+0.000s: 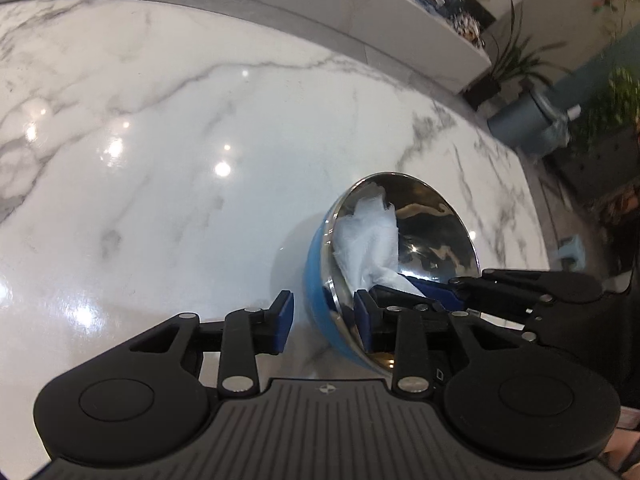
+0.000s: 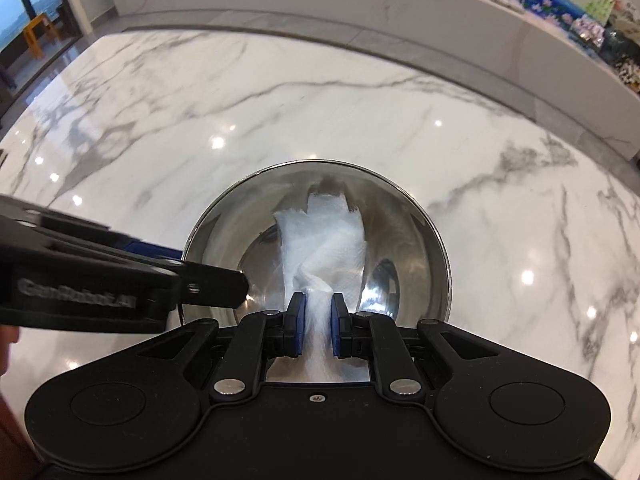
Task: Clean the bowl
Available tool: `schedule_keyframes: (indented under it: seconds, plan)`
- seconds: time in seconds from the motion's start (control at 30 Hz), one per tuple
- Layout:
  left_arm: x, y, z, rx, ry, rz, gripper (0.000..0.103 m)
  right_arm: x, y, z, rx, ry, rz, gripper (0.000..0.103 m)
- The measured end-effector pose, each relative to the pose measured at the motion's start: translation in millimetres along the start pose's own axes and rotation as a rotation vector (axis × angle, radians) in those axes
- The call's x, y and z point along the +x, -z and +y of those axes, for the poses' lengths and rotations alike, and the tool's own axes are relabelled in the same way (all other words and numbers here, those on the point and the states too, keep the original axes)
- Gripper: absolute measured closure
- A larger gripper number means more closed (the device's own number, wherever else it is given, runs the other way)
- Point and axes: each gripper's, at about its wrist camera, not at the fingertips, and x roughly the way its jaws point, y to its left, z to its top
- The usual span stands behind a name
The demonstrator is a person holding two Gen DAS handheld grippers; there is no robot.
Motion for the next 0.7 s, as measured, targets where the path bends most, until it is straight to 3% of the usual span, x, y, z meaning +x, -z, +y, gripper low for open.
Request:
schedule_keyframes:
  seconds: [0.1,0.17,0.33,0.5,0.7]
  plan:
    - [-0.8,3.9,-11.4,0.085,-0.061,0.005,0.085,-2.7,4.8,7.6,-0.049,-0.004,0.017,0.092]
    - [0.0,5.1,-16.2,0.126,-0.087,0.005,0.087,-3.5,7.0,12.4,-0.082,0.005,0.023,0.092]
    - [0.6,7.2,-16.0,0.141,-0.078,0.023,0.088,-6.5,11.8,19.8,-0.141,0.048,0.043,0.092]
    - [0.8,7.4,-17.4,0.169,-0.098,0.031,0.089,-8.4,9.7,23.6,-0.200,0.147,0.077,0.092]
    - [1.6,7.4,-16.9,0.175,-0.072,0.034,0.087,-4.5,6.5,14.4,-0.157,0.186,0.057,0.092]
